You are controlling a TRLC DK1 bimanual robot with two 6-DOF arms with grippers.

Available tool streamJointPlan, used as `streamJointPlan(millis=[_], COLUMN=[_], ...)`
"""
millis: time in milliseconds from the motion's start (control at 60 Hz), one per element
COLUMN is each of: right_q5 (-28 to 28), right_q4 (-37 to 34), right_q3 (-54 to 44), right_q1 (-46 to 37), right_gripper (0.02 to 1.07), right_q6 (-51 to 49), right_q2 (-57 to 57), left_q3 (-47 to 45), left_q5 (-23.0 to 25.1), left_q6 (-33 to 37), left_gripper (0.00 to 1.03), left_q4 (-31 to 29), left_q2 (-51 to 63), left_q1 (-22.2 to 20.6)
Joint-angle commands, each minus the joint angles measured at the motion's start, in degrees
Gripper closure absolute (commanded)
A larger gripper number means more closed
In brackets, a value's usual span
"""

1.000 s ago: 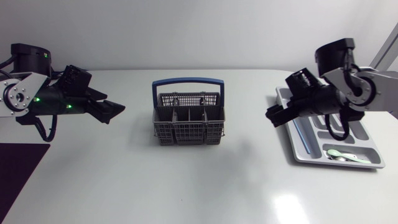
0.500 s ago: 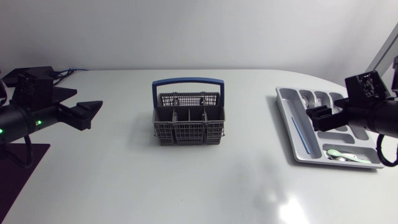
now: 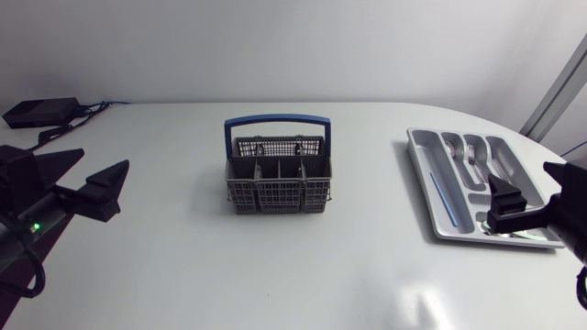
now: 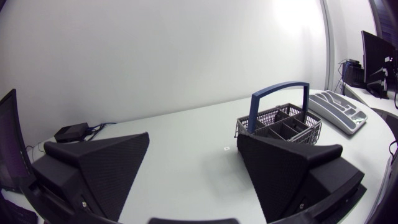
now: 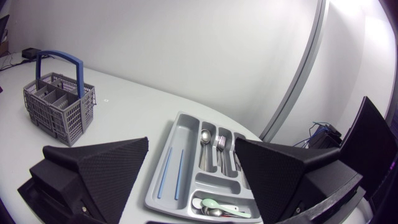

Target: Unload the cutlery basket into the drawer organizer.

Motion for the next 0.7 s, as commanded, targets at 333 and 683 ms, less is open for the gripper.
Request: streamJointPlan(millis=[333, 683], right_q5=[1.04, 1.48], right_q4=[2.91, 4.84], right_q3=[-10.48, -18.56], right_q1=[3.75, 7.0], right_gripper=[0.07, 0.07], right_q6=[9.38, 17.09], right_q2=[-12.71, -23.6], left_q3=[-10.78, -15.78], left_q5=[-5.38, -10.62], left_q6=[-5.83, -8.71], left_gripper=[0.04, 0.06], left_q4=[-0.11, -5.01], left_q2=[-14.37, -25.37], left_q1=[-1.61, -4.76])
